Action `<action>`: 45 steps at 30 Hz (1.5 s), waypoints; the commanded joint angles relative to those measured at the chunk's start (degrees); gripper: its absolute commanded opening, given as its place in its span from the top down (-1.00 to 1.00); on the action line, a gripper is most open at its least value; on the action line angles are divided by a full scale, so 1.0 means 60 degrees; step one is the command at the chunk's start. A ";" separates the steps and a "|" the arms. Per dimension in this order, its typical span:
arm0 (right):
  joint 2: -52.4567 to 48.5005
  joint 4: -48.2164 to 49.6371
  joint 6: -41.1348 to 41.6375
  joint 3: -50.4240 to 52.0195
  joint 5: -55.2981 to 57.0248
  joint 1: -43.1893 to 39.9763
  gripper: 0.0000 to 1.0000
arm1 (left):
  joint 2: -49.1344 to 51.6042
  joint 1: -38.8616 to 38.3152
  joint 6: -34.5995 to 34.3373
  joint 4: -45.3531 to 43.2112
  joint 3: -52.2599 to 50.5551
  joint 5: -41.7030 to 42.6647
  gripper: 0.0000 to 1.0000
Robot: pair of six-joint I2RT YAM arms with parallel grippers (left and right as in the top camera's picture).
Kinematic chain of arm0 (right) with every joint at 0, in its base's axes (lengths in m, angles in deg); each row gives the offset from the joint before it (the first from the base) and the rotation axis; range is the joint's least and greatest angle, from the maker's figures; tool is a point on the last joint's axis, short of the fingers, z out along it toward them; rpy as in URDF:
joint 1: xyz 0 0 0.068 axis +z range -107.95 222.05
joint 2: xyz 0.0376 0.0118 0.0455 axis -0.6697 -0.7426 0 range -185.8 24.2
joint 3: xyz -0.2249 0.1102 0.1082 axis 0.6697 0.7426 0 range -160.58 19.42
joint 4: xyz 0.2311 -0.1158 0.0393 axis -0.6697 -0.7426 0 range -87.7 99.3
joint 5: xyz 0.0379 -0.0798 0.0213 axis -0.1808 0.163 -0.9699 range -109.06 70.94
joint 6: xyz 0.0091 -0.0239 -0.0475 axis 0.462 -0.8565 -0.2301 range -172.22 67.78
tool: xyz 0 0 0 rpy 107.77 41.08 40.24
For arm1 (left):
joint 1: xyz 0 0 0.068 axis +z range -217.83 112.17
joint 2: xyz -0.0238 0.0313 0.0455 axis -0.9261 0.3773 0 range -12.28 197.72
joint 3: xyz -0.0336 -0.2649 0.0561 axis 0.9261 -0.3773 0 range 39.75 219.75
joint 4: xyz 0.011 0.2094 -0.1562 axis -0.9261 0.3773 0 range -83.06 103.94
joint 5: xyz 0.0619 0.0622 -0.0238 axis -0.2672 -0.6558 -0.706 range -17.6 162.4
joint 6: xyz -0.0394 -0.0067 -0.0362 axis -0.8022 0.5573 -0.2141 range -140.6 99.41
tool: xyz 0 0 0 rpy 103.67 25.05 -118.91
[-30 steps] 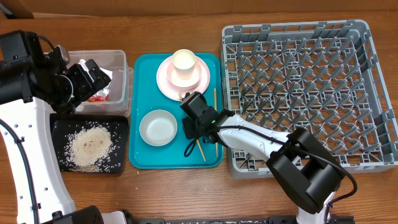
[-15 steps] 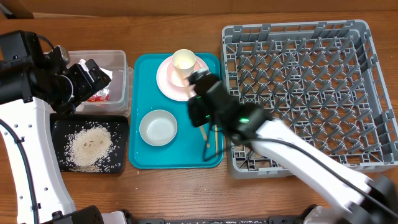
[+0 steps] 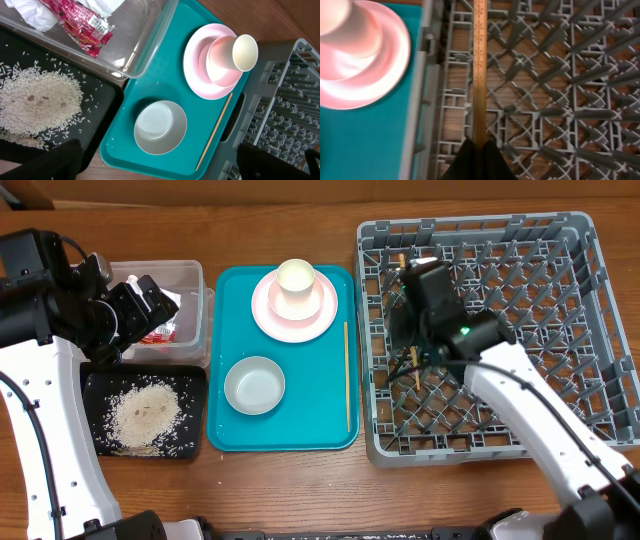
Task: Sort waste into correct bins and load items into the dishwasher
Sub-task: 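Carry the chopstick with the right gripper into the gray rack and release, then return the right gripper to the teal tray and grasp the second chopstick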
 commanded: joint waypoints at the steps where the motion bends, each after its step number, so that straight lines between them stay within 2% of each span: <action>1: -0.0433 0.0084 -0.0240 0.0058 0.0004 -0.0197 0.92 | -0.0127 -0.0004 0.0211 -0.0004 0.0117 -0.0033 -1.00; 12: -0.1829 0.0299 -0.0430 0.0058 -0.0007 -0.0204 0.90 | -0.0127 -0.0004 0.0208 -0.0007 0.0117 -0.0033 -1.00; 18: -0.2004 0.0364 -0.0430 0.0058 -0.0007 -0.0204 0.64 | -0.0127 -0.0004 0.0208 -0.0007 0.0117 -0.0033 -1.00; 22: -0.1996 0.0382 -0.0430 -0.0026 -0.0007 -0.0204 0.63 | -0.0124 -0.0004 0.0208 -0.0004 0.0117 -0.0036 -1.00; 29: -0.1730 -0.1275 -0.0368 -0.1963 -0.0656 0.0087 0.50 | -0.0124 -0.0004 0.0211 -0.0007 0.0117 -0.0033 -1.00; 33: -0.1672 -0.1810 0.0834 -0.3089 -0.2339 0.0448 0.49 | -0.0127 -0.0004 0.0208 -0.0007 0.0117 -0.0033 -1.00; 37: -0.1679 -0.1668 0.2692 -0.3173 -0.3523 0.1064 0.49 | -0.0124 -0.0004 0.0208 -0.0007 0.0117 -0.0033 -1.00; 40: -0.1770 -0.1559 0.3184 -0.2983 -0.3326 0.1800 0.49 | -0.0127 -0.0004 0.0211 -0.0007 0.0117 -0.0033 -1.00; 44: -0.2175 -0.1271 0.3417 -0.2750 -0.1953 0.3268 0.48 | -0.0127 -0.0004 0.0208 -0.0007 0.0117 -0.0033 -1.00; 45: -0.2284 -0.1202 0.3413 -0.2750 -0.1814 0.3464 0.38 | -0.0127 -0.0004 0.0208 -0.0007 0.0117 -0.0036 -1.00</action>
